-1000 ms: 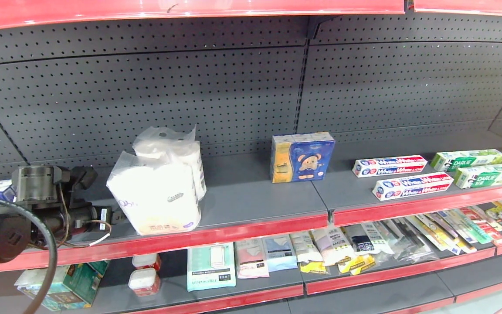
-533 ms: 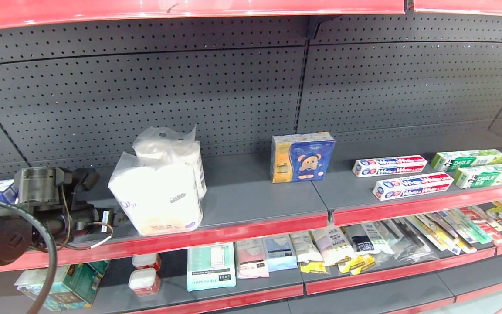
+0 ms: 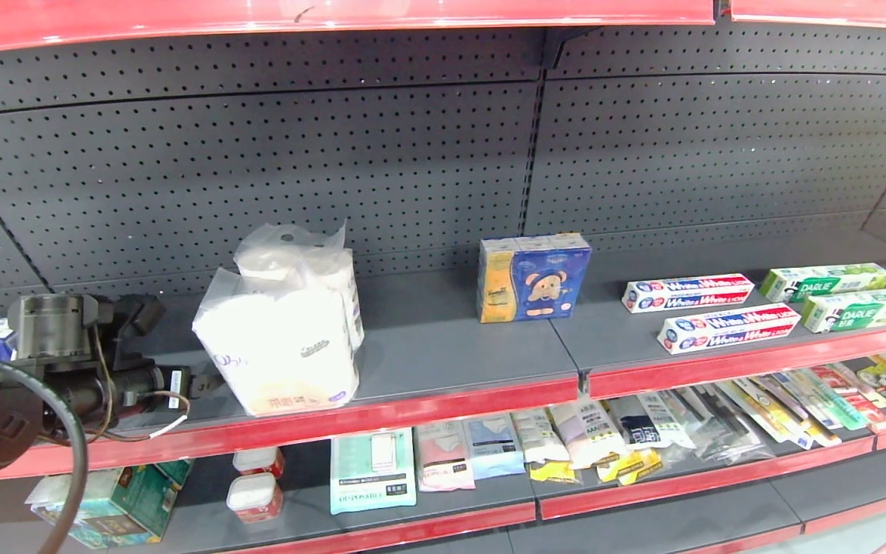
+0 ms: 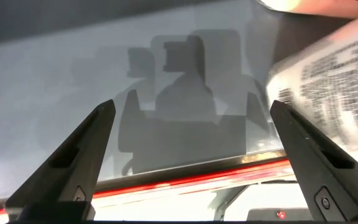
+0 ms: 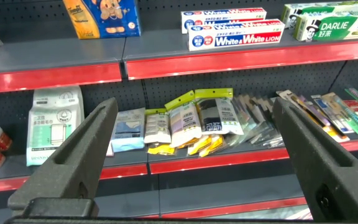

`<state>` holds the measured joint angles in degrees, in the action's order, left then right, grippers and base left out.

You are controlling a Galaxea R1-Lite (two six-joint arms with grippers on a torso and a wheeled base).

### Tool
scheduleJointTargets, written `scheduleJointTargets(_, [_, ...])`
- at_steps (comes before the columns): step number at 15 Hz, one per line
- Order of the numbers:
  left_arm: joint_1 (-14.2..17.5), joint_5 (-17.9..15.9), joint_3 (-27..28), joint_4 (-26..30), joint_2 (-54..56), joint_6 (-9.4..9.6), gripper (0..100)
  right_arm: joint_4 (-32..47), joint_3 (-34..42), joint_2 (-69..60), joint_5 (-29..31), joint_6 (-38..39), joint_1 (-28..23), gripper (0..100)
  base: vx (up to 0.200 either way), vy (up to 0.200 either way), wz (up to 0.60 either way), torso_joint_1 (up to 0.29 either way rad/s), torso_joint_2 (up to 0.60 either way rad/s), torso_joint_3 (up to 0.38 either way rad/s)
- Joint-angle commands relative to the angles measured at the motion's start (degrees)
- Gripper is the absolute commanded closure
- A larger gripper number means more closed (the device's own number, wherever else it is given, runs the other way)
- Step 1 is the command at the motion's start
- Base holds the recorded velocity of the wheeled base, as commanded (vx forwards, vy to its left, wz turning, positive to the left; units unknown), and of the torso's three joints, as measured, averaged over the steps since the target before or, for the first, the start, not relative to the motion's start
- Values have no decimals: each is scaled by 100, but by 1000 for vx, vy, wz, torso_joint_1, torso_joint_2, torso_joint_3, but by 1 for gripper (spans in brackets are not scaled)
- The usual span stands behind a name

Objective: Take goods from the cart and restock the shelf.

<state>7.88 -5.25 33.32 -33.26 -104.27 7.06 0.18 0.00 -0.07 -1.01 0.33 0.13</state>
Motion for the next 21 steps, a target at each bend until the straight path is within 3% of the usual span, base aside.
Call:
scheduleJointTargets(1, [285,-20,-45,82,539,129,0,-1,0,7,-4,2,4,0,0,0,0,0,0,0])
scheduleJointTargets(3, [381,-266,-317,390,1541,279,0,-1,0,7,-4,2,4,0,0,0,0,0,0,0])
scheduleJointTargets(5, [197,-828,-1249,627,3571,296,0,-1,0,7,-4,2,4,0,0,0,0,0,0,0])
scheduleJointTargets(7, [83,-1268,-1741,1120,5443,287,0,-1,0,7,-4,2,4,0,0,0,0,0,0,0])
scheduleJointTargets(10, [65,-1338,-1794,2622,7781,235,0,-1,0,7,-4,2,4,0,0,0,0,0,0,0])
scheduleJointTargets(11, [74,-1232,-1741,3747,8924,24,0,-1,0,7,-4,2,4,0,0,0,0,0,0,0])
scheduleJointTargets(13, [74,-907,-1706,4952,9934,32,0,-1,0,7,-4,2,4,0,0,0,0,0,0,0])
scheduleJointTargets(14, [74,-389,-1706,4996,9899,-38,0,-1,0,7,-4,2,4,0,0,0,0,0,0,0])
scheduleJointTargets(15, [74,-107,-1758,4952,9899,-205,0,-1,0,7,-4,2,4,0,0,0,0,0,0,0])
scheduleJointTargets(16, [74,-116,-1899,4934,9899,-363,0,-1,0,7,-4,2,4,0,0,0,0,0,0,0])
scheduleJointTargets(19, [74,-239,-2549,4714,9899,-512,0,-1,0,7,-4,-15,4,0,0,0,0,0,0,0])
scheduleJointTargets(21, [74,-898,-2787,4187,9899,-548,0,-1,0,7,-4,-24,4,0,0,0,0,0,0,0])
